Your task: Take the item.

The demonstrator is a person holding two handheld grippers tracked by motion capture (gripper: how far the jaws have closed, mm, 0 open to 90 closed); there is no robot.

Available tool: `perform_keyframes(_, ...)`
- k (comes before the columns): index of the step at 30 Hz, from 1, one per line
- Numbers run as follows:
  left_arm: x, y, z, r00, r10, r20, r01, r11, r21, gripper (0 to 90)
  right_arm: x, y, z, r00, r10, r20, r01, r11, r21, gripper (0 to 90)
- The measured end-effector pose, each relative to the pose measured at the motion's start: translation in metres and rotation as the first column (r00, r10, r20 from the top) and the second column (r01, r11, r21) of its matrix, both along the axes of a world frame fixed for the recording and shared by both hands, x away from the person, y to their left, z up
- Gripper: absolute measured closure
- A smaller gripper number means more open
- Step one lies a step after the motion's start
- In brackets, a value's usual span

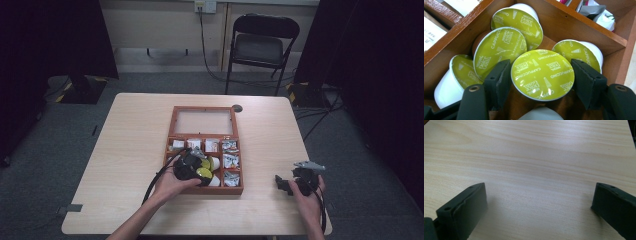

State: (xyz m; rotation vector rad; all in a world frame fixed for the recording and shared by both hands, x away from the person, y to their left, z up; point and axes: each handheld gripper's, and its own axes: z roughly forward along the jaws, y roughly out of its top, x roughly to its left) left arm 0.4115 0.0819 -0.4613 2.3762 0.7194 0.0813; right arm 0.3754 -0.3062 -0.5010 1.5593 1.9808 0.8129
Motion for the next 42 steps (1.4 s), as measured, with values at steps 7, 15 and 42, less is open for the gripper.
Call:
perform_keyframes(7,-0.001,-0.002,0.0,0.9999,-0.004,0.01,0.004,0.9999,0.013,36.9,0.0,0.0,0.0,1.0,0.0,0.0,0.0,1.0,-0.001,0.0)
perform_keyframes(15,-0.002,0.003,0.0,0.9999,-0.01,0.004,0.01,0.9999,-0.004,37.8,0.0,0.0,0.0,1.0,-0.001,0.0,0.001,1.0,-0.001,0.0)
perform_keyframes(42,-0.009,0.014,0.02,0.998,0.025,0.058,-0.019,0.9952,-0.096,37.9,0.0,0.0,0.0,1.0,0.0,0.0,0.0,1.0,0.0,0.0)
